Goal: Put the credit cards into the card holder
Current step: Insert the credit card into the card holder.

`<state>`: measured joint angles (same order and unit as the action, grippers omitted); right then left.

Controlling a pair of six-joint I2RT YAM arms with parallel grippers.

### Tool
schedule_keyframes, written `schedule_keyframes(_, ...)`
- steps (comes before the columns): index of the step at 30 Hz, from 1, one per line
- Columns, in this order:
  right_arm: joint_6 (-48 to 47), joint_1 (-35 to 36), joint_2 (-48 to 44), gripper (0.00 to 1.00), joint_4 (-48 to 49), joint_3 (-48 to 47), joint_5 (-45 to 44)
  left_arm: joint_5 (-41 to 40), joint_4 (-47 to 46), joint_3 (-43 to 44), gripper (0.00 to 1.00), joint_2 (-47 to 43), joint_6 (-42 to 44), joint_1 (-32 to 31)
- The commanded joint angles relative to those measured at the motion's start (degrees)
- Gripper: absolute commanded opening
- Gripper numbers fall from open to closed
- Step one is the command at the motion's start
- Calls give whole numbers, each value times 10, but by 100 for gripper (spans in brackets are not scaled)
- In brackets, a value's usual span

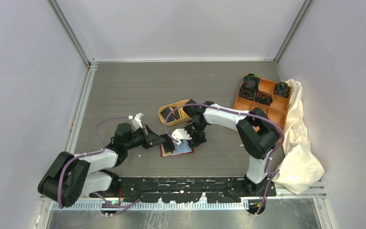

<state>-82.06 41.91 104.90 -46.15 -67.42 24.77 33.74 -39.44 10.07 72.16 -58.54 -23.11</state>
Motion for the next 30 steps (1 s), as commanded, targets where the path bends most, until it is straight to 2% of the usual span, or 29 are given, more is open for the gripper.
schedule_keyframes(1, 8, 11, 14, 61, -23, -10, 16, -32, 153, 26, 0, -77, 67, 3)
schedule_keyframes(5, 12, 15, 15, 60, -23, -11, 16, -25, 150, 29, 0, -80, 64, 3)
schedule_keyframes(15, 16, 18, 16, 60, -24, -12, 15, 12, 29, 28, 0, 9, 21, 2)
schedule_keyframes(30, 19, 19, 23, 59, -25, -13, 13, 23, -61, 44, 0, 105, -3, 2)
